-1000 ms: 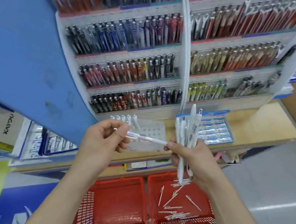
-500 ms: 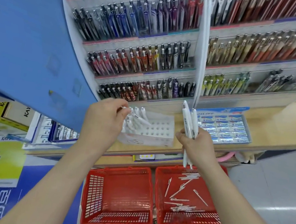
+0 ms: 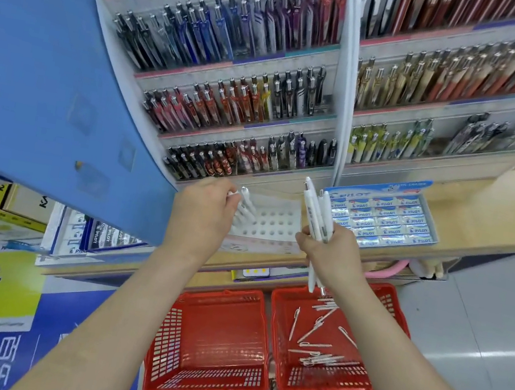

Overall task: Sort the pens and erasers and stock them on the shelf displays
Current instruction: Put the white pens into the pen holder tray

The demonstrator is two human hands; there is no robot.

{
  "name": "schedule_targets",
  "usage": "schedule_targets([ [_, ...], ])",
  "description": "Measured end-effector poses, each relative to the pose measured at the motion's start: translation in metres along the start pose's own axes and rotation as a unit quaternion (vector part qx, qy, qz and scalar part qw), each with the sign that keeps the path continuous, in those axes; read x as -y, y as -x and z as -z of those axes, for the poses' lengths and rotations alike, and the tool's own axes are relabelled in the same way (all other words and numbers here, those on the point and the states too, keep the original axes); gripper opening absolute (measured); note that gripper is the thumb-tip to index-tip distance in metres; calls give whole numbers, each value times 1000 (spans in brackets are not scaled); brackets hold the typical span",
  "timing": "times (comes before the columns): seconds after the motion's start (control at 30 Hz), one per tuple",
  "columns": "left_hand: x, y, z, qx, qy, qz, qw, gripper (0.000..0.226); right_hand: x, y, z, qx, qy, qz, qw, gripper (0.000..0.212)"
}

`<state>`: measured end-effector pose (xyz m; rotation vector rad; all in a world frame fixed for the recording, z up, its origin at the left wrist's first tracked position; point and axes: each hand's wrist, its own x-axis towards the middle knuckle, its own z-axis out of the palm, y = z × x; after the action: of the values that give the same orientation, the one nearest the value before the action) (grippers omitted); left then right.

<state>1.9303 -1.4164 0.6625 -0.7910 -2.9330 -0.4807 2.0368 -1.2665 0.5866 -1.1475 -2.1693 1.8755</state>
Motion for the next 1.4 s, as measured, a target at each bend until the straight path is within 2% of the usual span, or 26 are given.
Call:
schedule_targets([
  [0.2,-2,-1,-3,39,-12,-6,999,17,1,1,0,1,-4,-10,1000,6],
  [0.4,-3,-10,-5,111,-15,-6,994,22,3,2,0,2,-14,-26,1000,7],
  [0.6,0,-13,-7,76,71,55,993,16,3,1,1,9,-35,-48,998,9],
  [0.93,4,-13,-19,79,32,57,995,13,7,6,4,16,-87,-71,994,11],
  [1.0,0,-10,-15,68,28,64,995,20,15,12,10,38,-132,-73,988,15],
  [1.07,-11,-3,-6,54,64,68,994,21,26,20,19,96,-182,-64,977,17],
  [1.13,-29,4,2,109,205,95,968,15,36,29,27,174,-201,-52,963,24],
  [1.2,-47,10,8,195,373,142,896,21,46,37,32,241,-197,-40,949,28],
  [1.23,-52,12,10,214,418,156,869,26,50,41,33,262,-199,-37,944,29],
  [1.3,-56,14,13,211,467,172,841,28,56,46,35,278,-217,-38,935,30],
  [1.4,-53,14,19,172,513,195,818,23,57,50,36,282,-238,-45,928,26],
])
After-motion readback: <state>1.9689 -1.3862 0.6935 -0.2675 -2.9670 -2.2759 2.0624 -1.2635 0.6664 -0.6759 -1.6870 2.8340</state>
